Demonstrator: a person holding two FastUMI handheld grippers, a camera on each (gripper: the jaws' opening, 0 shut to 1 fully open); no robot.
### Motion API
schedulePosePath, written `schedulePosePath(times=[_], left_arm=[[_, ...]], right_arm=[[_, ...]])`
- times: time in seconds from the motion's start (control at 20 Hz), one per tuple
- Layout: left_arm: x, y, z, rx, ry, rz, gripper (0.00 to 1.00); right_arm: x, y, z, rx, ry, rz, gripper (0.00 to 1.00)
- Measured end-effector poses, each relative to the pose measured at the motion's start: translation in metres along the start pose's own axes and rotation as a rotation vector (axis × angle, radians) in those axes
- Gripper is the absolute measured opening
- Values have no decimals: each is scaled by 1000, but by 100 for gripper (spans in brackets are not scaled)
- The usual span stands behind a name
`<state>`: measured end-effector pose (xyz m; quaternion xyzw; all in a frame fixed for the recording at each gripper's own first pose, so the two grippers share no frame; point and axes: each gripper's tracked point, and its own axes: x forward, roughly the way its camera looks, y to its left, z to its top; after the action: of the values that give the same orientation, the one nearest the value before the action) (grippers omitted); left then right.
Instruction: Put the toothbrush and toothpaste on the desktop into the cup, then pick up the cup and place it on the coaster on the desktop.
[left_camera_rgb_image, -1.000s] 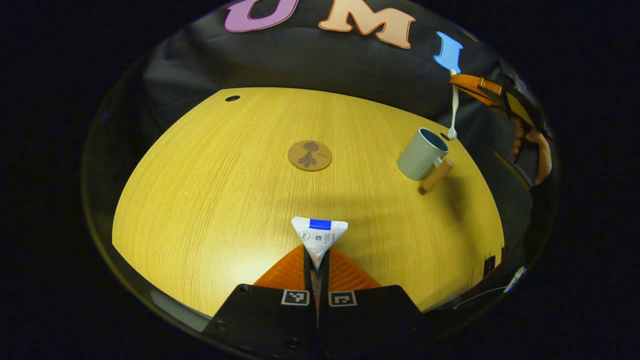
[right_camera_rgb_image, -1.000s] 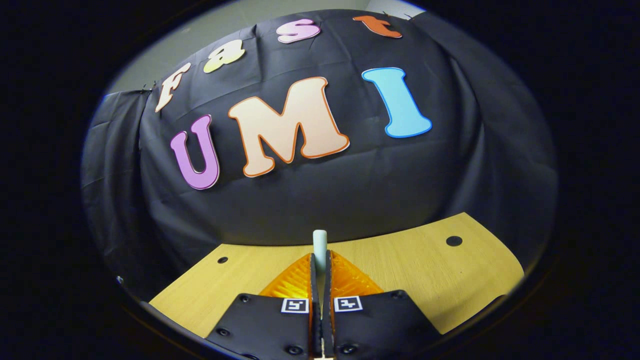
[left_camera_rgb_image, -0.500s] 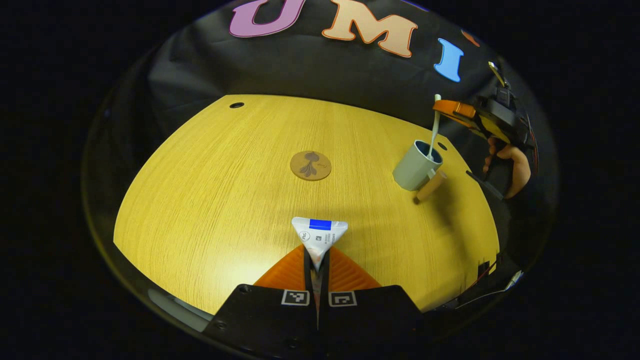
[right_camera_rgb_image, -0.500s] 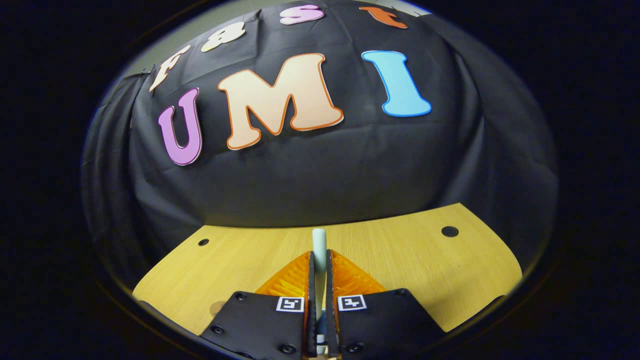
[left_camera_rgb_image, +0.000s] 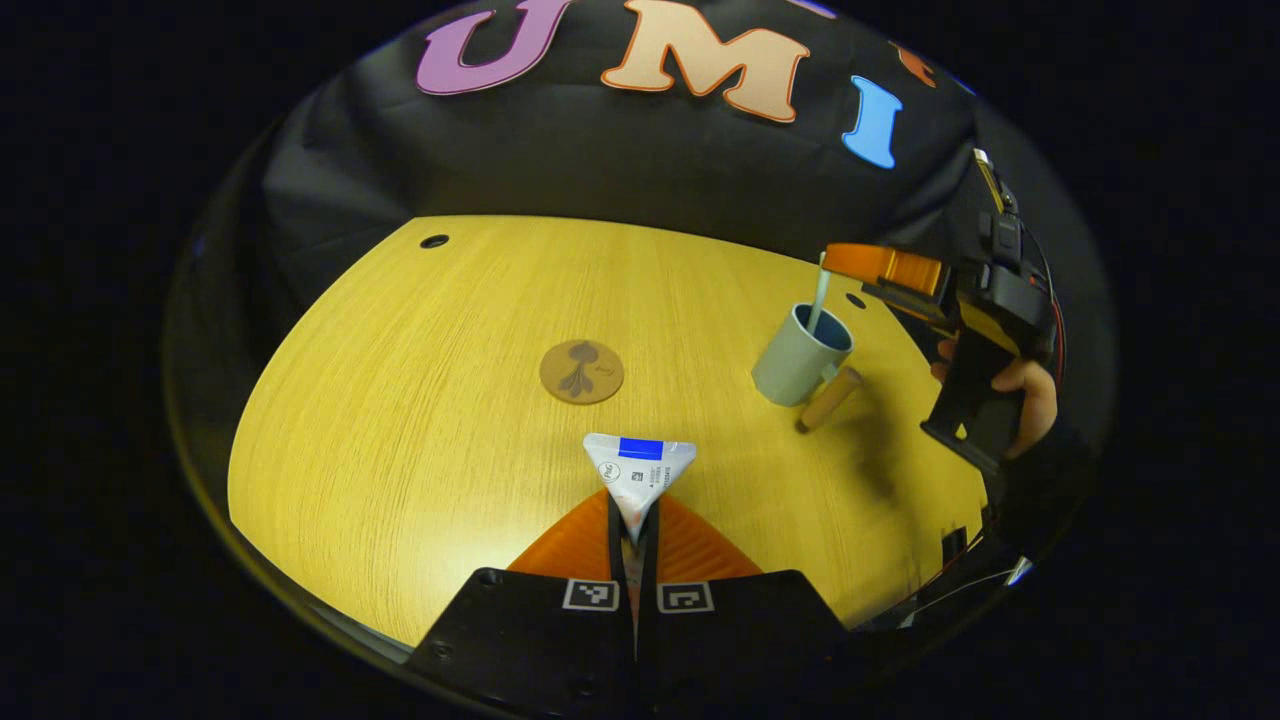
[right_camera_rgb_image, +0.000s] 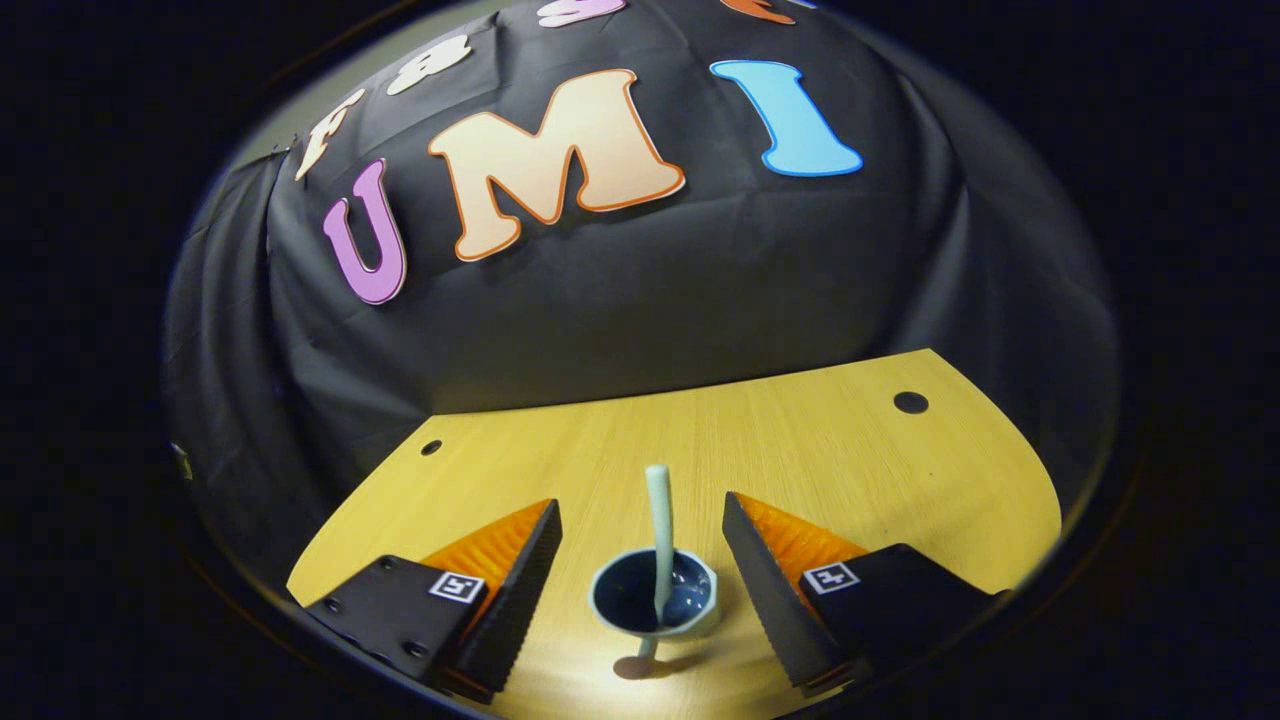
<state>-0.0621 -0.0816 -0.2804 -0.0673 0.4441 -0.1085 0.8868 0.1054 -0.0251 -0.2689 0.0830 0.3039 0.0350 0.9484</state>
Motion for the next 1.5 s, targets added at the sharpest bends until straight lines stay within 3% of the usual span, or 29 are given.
schedulePosePath(times=[0.6, 0.7, 1.15, 1.45, 1.5], left_arm=[[12, -69, 82, 97, -188, -187, 0], [16, -82, 94, 114, -210, -215, 0], [47, -156, 176, 121, -413, -359, 0], [78, -196, 204, 106, -482, -406, 0], [83, -197, 206, 99, -491, -400, 0]], right_arm=[[-105, -61, -89, 23, 151, -86, 99], [-116, -63, -93, 23, 161, -84, 95], [-152, -72, -101, 15, 177, -57, 98], [-169, -103, -97, 38, 185, -74, 98], [-171, -109, -95, 36, 183, -80, 94]])
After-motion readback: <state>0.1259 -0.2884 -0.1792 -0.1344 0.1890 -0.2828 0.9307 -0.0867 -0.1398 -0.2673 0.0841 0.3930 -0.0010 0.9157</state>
